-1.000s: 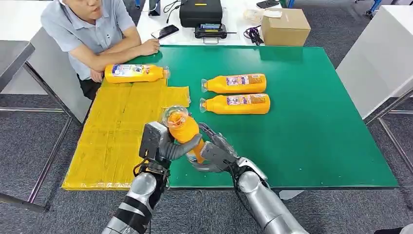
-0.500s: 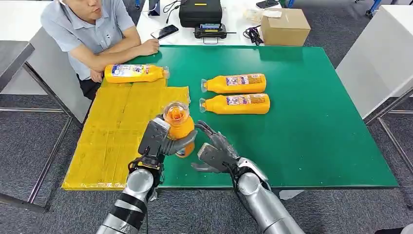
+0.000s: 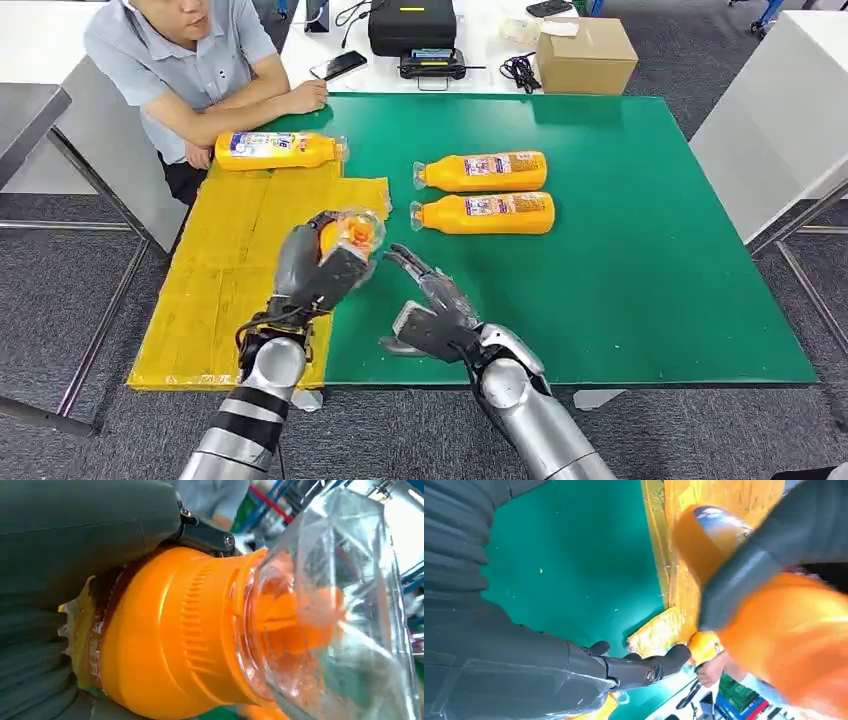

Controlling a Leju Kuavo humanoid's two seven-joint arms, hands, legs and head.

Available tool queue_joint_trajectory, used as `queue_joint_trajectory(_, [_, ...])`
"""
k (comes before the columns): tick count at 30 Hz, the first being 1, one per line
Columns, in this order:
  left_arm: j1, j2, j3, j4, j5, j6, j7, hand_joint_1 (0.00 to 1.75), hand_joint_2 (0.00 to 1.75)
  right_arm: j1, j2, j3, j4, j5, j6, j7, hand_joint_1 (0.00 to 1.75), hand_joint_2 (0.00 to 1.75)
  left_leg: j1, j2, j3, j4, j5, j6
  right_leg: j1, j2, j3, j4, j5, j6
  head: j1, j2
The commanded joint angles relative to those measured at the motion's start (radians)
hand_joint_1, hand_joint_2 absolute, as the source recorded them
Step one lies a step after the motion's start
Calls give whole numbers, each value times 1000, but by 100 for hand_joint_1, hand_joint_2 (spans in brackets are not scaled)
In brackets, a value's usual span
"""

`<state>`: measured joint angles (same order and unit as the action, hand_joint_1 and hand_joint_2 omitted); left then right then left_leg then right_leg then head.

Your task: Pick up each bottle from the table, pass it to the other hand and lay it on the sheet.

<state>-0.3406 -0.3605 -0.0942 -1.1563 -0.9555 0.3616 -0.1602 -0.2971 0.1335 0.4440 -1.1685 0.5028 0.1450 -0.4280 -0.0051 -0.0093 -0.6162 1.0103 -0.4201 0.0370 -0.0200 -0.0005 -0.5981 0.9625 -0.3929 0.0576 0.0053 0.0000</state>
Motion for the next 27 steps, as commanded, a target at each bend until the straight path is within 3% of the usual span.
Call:
queue_joint_trajectory(1, [-107,21,14,159,-278,-11,92,175,175,-35,-45,63,-11,-10,19,-22,0,175,1,-1,4,1,-2,-2,2,-1,5,1,-2,-3,0,0])
queue_joint_trajectory(11, [-122,87,88,270,-460,-85,131,175,175,32,-93,50,-97,-24,13,-47,0,175,1,2,6,-1,-2,-2,1,1,6,-1,-2,-3,0,0])
queue_joint_trajectory(17, [-154,85,171,312,-401,-86,101,175,175,62,-95,49,-100,-21,8,-65,0,175,1,1,4,0,-2,-2,1,0,4,0,-1,-3,0,0])
queue_joint_trajectory(27, [-153,82,174,304,-400,-89,102,175,175,65,-98,49,-103,-20,7,-65,0,175,1,2,4,0,-1,-2,1,1,3,0,-1,-3,0,0])
